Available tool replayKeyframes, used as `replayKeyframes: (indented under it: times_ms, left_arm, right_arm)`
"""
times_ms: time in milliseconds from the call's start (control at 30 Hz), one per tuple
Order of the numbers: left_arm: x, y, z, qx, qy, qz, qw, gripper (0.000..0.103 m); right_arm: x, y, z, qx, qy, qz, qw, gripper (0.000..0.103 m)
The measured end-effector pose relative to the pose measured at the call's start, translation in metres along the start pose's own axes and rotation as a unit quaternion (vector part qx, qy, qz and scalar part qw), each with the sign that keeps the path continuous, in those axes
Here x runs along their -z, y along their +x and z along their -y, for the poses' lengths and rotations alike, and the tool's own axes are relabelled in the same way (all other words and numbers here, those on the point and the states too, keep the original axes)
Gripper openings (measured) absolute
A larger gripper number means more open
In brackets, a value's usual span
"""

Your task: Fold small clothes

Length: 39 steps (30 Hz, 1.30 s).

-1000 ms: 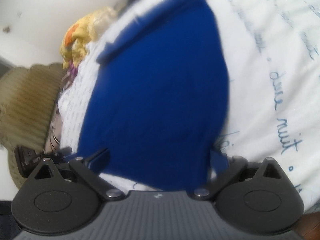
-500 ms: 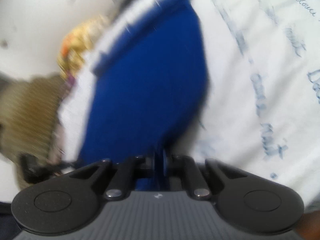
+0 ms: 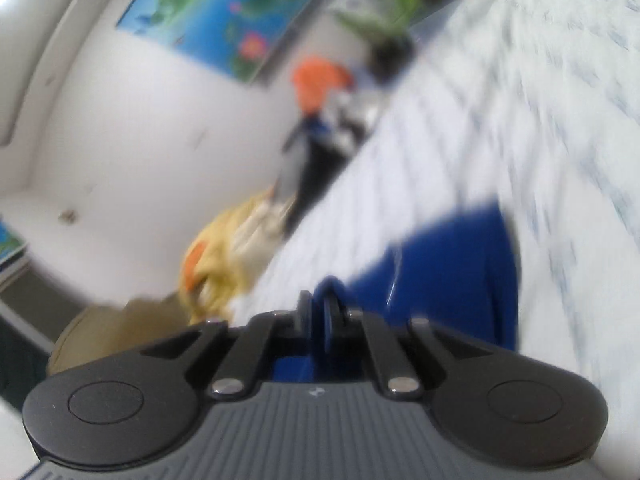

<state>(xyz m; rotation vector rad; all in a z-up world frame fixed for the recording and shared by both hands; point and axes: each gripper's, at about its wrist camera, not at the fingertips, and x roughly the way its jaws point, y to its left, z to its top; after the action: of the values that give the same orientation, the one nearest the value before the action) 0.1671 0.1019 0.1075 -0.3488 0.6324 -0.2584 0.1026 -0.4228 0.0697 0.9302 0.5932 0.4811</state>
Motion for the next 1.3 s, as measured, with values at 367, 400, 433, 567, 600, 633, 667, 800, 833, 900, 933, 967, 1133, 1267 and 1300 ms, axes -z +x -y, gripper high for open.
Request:
replayKeyframes:
  times_ms: [367,400,433,567,600,633,667,800,833,900,933,967,1133,1267,1300]
  left_arm:
    - [0.049,-0.012,-0.026,-0.116,0.045,0.026,0.9919,0.098]
    - [0.063,-0.020,-0.031,-0.118,0.041,0.013,0.9921,0.098]
    - [0.076,-0.027,-0.038,-0.118,0.029,-0.009,0.9926,0.095]
    - [0.116,-0.030,-0.063,-0.086,-0.044,-0.087,0.9915,0.083]
    - [0.121,-0.034,-0.058,-0.086,-0.033,-0.079,0.9926,0.084]
    - [0.122,-0.032,-0.052,-0.086,-0.016,-0.081,0.9928,0.083]
    - [0.121,-0.028,-0.045,-0.086,-0.001,-0.088,0.9924,0.083]
    - [0.114,-0.006,-0.025,-0.117,0.053,-0.097,0.9870,0.010]
    - [0.109,-0.003,-0.024,-0.116,0.048,-0.106,0.9863,0.006]
    - [0.101,-0.006,-0.023,-0.122,0.045,-0.112,0.9852,0.006]
    - [0.097,-0.015,-0.021,-0.119,0.048,-0.100,0.9867,0.005]
    - [0.093,-0.028,-0.018,-0.110,0.051,-0.085,0.9890,0.005]
    - [0.099,-0.110,-0.002,-0.051,0.066,-0.071,0.9940,0.006]
    - [0.146,-0.139,-0.005,-0.052,0.081,-0.118,0.9884,0.010]
    - [0.160,-0.138,-0.013,-0.069,0.086,-0.134,0.9849,0.013]
  right_arm:
    - [0.019,0.009,0.009,0.156,-0.092,-0.001,0.983,0.059]
    - [0.033,-0.003,0.005,0.185,-0.122,-0.010,0.975,0.059]
    - [0.046,-0.013,0.005,0.209,-0.142,-0.024,0.967,0.059]
    - [0.090,-0.035,0.015,0.226,-0.148,-0.065,0.961,0.060]
    - [0.096,-0.034,0.014,0.216,-0.145,-0.075,0.963,0.060]
    - [0.098,-0.033,0.011,0.207,-0.141,-0.081,0.965,0.059]
    - [0.100,-0.028,0.010,0.197,-0.137,-0.085,0.967,0.059]
    - [0.085,0.003,0.013,0.183,-0.111,-0.105,0.971,0.011]
    - [0.083,0.007,0.014,0.177,-0.108,-0.111,0.972,0.010]
    - [0.078,0.014,0.009,0.182,-0.116,-0.119,0.969,0.008]
    - [0.076,0.010,0.005,0.177,-0.122,-0.119,0.969,0.008]
    - [0.076,0.001,-0.001,0.167,-0.126,-0.115,0.971,0.007]
    - [0.084,-0.061,-0.037,0.119,-0.157,-0.116,0.974,0.006]
    - [0.121,-0.102,-0.041,0.118,-0.168,-0.159,0.966,0.007]
    - [0.134,-0.104,-0.037,0.136,-0.173,-0.170,0.960,0.011]
